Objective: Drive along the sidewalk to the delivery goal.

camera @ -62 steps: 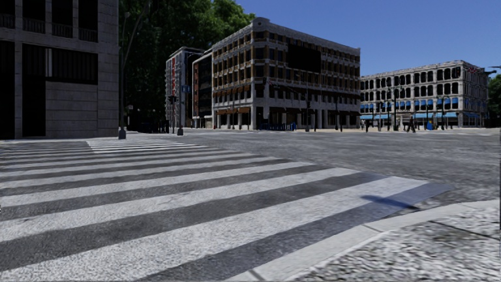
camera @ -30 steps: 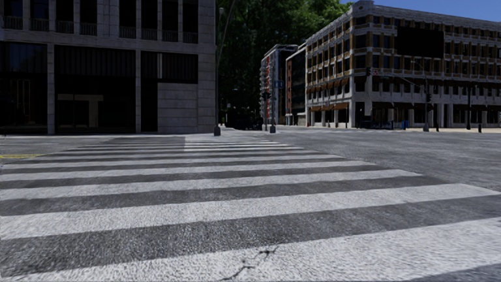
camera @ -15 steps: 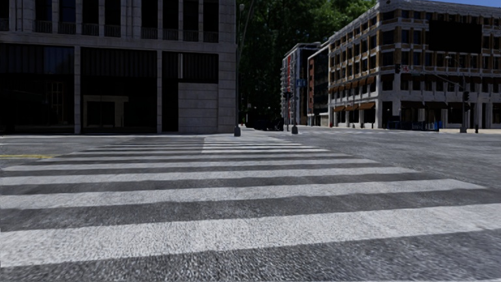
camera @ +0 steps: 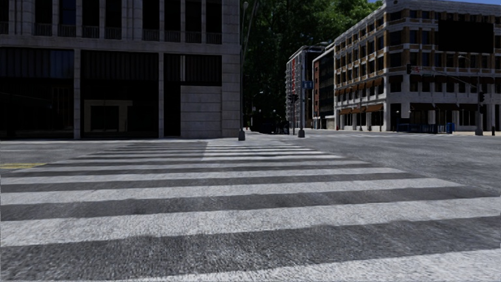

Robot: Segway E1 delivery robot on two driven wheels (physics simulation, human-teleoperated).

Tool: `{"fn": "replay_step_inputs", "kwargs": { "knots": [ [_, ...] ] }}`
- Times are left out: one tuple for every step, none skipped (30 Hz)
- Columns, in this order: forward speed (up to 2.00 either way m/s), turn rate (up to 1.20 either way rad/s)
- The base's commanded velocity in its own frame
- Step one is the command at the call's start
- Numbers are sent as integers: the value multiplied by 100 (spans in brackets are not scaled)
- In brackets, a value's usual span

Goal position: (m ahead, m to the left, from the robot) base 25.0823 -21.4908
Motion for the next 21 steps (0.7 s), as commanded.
{"fn": "replay_step_inputs", "kwargs": {
  "knots": [
    [200,0],
    [200,0],
    [200,0],
    [200,0],
    [200,0],
    [200,0],
    [200,-1],
    [200,-1],
    [200,-12],
    [200,-14],
    [200,-15],
    [200,-15],
    [200,-15],
    [200,-15],
    [200,-15],
    [200,-15],
    [200,-15],
    [200,-15],
    [200,-15],
    [200,-16],
    [200,-16]
  ]
}}
